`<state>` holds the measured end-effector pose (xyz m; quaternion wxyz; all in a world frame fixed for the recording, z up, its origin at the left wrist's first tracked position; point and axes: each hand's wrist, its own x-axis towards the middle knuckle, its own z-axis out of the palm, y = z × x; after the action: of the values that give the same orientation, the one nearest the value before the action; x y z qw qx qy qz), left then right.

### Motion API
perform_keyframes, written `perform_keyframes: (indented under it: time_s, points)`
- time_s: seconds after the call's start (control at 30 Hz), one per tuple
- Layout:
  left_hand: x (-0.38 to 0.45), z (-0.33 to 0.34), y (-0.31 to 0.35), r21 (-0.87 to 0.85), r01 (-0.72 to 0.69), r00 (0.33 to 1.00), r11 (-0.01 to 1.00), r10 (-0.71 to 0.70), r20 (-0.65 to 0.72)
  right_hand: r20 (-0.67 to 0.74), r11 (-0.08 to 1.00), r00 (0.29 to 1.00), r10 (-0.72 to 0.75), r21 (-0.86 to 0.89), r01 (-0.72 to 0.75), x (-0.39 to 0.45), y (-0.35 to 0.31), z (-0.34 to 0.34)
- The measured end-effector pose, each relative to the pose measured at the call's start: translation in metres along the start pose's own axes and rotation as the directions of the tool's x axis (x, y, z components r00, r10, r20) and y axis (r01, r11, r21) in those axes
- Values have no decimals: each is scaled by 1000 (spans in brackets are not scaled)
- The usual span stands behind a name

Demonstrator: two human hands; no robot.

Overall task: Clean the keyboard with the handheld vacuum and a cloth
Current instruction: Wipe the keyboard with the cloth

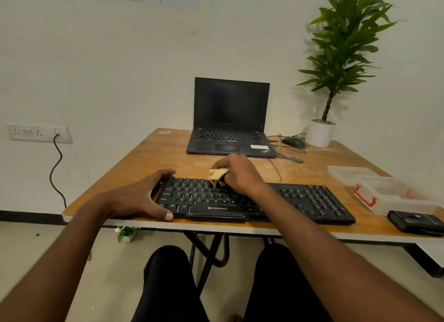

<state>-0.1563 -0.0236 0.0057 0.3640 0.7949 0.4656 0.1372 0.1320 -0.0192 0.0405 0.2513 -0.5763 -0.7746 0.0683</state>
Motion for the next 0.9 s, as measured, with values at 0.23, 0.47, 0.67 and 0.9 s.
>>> perform_keyframes:
  time_s: [0.23,0.47,0.67,0.9]
  points:
    - [3,1,-4,-30,0,1000,1000,0,-4,-2,990,994,-108,90,107,8,-50,34]
    - [5,0,-8,-42,-42,999,998,41,-4,64,966,977,-203,175,189,-3,-66,32]
    - [2,0,-9,-23,-25,1000,999,24,-19,55,990,998,-5,143,-2,-27,-2,-10]
    - [5,0,-10,-37,-34,999,999,33,-14,-200,963,942,270,40,-268,-53,32,-26]
